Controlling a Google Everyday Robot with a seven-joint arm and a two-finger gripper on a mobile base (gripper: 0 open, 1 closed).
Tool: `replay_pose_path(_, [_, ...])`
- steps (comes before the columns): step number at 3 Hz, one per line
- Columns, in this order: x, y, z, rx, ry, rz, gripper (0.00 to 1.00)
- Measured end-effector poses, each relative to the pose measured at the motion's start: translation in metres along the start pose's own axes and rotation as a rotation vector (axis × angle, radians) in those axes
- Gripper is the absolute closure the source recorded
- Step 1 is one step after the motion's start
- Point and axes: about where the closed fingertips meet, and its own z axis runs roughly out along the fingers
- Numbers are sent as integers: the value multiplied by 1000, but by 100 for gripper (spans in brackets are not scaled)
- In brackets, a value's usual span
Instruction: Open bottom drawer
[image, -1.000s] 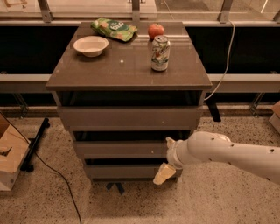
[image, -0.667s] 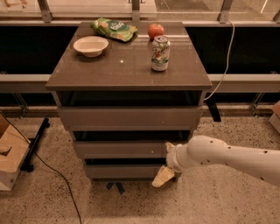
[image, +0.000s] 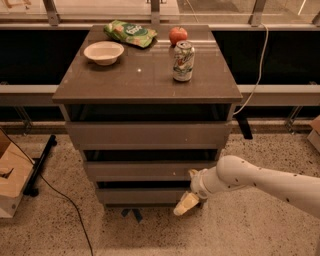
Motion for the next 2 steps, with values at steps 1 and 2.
replay_pose_path(1, [0,2,1,-7,9,-1,0])
replay_pose_path(2, [23,-6,37,20,-1,36,0])
